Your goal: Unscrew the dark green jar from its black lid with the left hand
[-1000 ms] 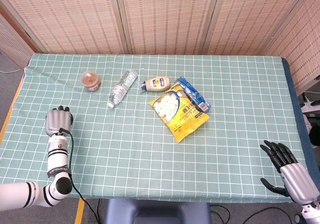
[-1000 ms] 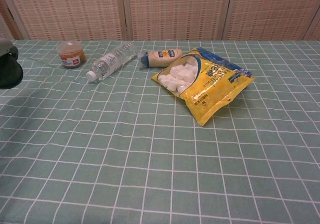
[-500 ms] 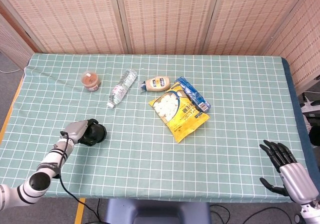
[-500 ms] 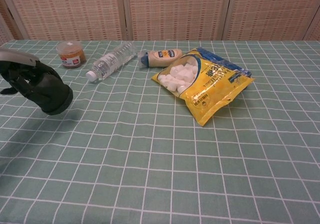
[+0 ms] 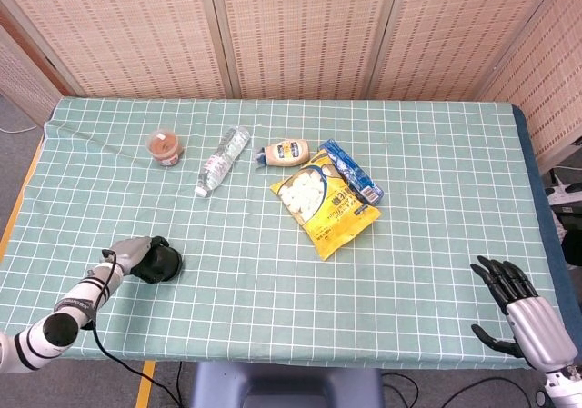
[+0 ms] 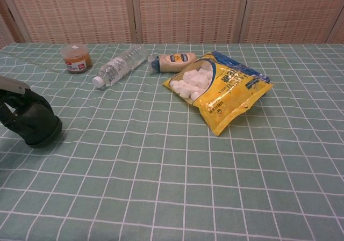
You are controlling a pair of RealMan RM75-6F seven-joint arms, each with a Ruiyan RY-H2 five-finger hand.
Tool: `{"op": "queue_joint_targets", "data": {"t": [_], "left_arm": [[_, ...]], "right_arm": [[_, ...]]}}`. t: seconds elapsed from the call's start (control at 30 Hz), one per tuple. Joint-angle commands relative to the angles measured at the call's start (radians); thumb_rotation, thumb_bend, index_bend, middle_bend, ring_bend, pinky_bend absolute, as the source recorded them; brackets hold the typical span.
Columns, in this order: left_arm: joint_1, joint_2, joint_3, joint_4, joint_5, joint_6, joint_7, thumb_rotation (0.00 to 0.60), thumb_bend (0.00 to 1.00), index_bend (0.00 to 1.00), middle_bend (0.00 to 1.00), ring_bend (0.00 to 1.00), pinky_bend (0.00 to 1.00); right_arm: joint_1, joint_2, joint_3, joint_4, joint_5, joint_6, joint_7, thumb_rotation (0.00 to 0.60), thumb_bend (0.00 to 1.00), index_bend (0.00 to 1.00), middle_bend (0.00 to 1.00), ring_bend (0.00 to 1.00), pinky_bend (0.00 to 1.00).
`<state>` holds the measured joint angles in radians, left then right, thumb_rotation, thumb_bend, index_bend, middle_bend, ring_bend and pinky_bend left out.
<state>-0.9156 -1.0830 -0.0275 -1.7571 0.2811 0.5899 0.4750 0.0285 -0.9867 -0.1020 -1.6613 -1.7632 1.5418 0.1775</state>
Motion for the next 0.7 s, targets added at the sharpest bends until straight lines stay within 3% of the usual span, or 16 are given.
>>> {"op": "queue_joint_targets", "data": {"t": [0.03,0.2,0.3,0.47,0.7], "left_arm": [[-0.019,-0.045,0.042,0.003,0.055,0.085,0.013,0.600,0.61,0.87,0.82,0.66,0.77],[-0.036,-0.067,0.081,-0.001,0.064,0.136,0.036,0.600,0.58,0.84,0.80,0.62,0.70],[-0.051,-0.064,0.097,0.000,0.044,0.093,0.026,0.600,0.54,0.79,0.76,0.58,0.64],[-0.067,-0.067,0.127,0.017,0.081,0.074,0.031,0.600,0.51,0.66,0.62,0.51,0.45],[-0.095,-0.047,0.166,0.020,0.104,0.003,0.007,0.600,0.46,0.21,0.22,0.14,0.25]], "right_arm": [[0.001,0.001,0.000,0.000,0.000,-0.002,0.001,0.600,0.18,0.00,0.00,0.00,0.00],[0.002,0.001,0.001,0.001,0.001,-0.003,0.003,0.600,0.18,0.00,0.00,0.00,0.00],[0.002,0.001,0.000,0.001,0.000,-0.003,0.002,0.600,0.18,0.00,0.00,0.00,0.00],[0.005,0.001,-0.002,0.001,0.007,-0.018,-0.006,0.600,0.18,0.00,0.00,0.00,0.00],[0.009,0.003,-0.005,-0.005,0.009,-0.031,-0.009,0.600,0.18,0.00,0.00,0.00,0.00]]}}
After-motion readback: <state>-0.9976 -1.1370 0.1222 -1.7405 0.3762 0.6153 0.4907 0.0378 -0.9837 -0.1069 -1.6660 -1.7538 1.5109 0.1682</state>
